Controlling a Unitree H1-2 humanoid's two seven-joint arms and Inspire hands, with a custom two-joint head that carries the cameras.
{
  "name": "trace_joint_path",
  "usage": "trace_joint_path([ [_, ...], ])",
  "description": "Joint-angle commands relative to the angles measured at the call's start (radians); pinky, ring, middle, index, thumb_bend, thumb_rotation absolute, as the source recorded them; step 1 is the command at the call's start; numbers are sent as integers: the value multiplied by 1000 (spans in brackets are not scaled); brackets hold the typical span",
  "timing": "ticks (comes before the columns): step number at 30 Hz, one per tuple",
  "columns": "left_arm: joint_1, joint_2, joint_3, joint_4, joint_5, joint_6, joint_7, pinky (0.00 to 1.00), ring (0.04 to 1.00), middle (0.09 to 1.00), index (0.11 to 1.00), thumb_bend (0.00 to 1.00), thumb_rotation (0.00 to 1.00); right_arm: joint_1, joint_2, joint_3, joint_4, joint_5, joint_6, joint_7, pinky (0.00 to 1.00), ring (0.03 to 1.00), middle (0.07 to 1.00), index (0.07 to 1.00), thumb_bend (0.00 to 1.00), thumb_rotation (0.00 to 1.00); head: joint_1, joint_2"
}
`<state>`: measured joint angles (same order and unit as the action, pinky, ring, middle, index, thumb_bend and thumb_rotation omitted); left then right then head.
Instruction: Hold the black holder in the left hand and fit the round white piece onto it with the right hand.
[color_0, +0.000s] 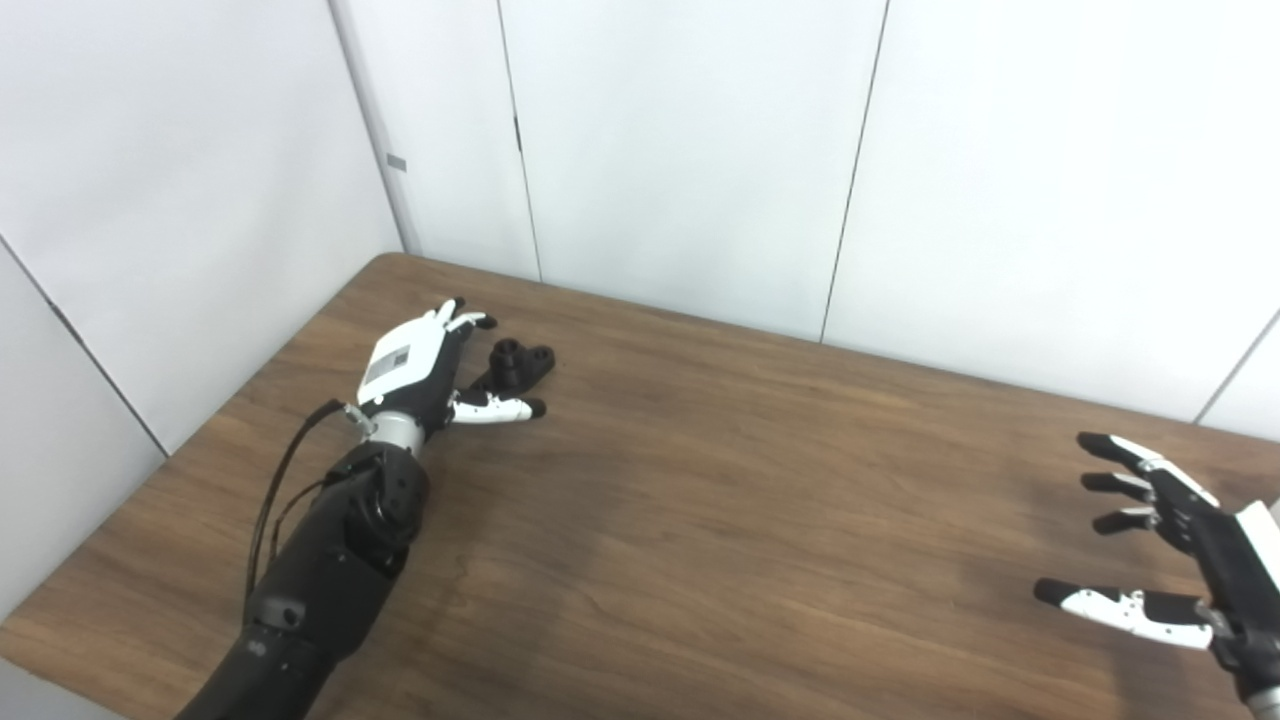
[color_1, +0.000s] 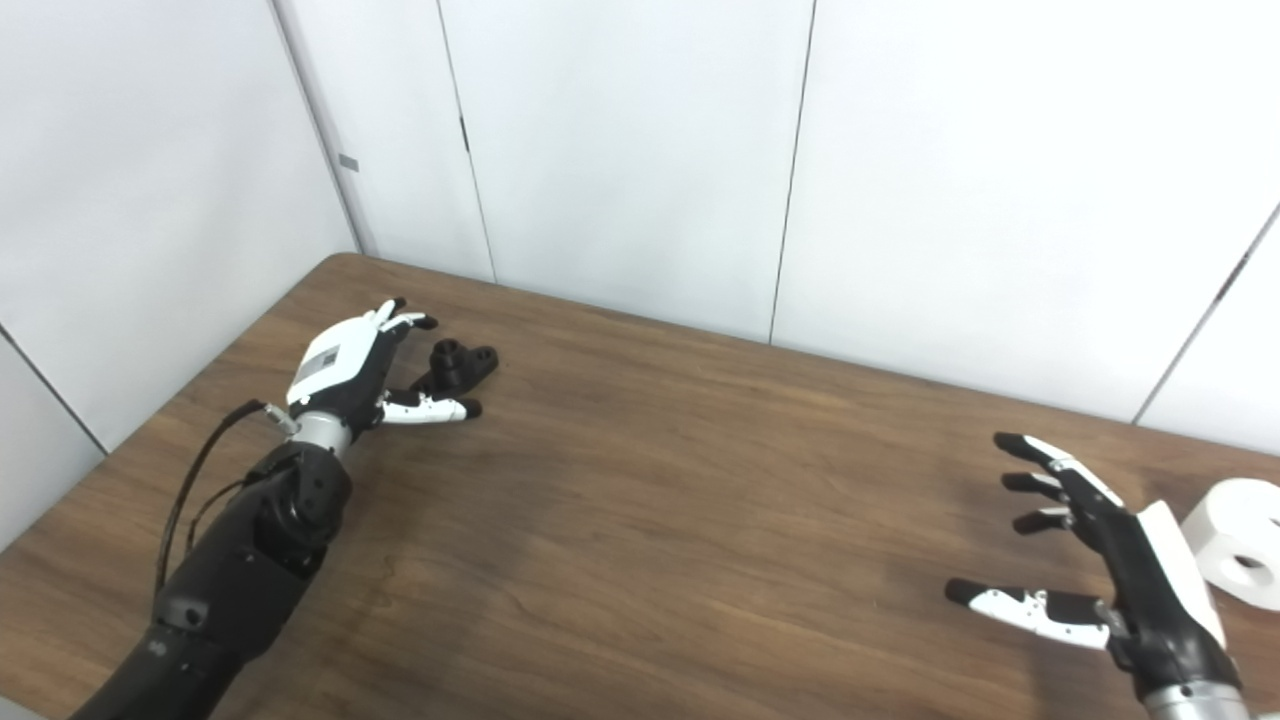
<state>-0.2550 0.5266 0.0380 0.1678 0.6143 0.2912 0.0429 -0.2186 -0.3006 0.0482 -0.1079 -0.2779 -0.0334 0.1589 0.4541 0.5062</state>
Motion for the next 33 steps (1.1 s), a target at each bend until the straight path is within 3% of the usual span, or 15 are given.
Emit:
trace_joint_path([
  [1, -32, 36, 0, -1, 24, -12, 38, 1000, 1000, 1000, 849, 1000, 441, -19, -13, -9, -38, 1, -15, -10, 579, 761, 859, 818, 587, 67, 0, 1],
  [12, -47, 21, -23, 112, 32, -31, 121, 1000, 1000, 1000, 845, 1000, 436, -14, -15, -15, -41, 1, -21, -14, 578, 750, 844, 805, 600, 74, -14, 0],
  [24, -53, 17, -35, 141, 22, -40, 172, 1000, 1000, 1000, 845, 979, 413, -11, -28, -19, -49, 4, -10, -2, 542, 723, 844, 806, 615, 24, -8, 3],
  [29, -55, -1, -16, 162, -19, -59, 191, 994, 1000, 1000, 818, 972, 406, -16, -28, -16, -56, 1, -1, 4, 580, 744, 844, 808, 612, 12, -10, 7],
  [33, -72, -57, 47, 207, -118, -139, 253, 964, 1000, 993, 761, 903, 316, -20, -24, -17, -53, -6, 7, -1, 595, 756, 845, 806, 595, 10, -15, 9],
])
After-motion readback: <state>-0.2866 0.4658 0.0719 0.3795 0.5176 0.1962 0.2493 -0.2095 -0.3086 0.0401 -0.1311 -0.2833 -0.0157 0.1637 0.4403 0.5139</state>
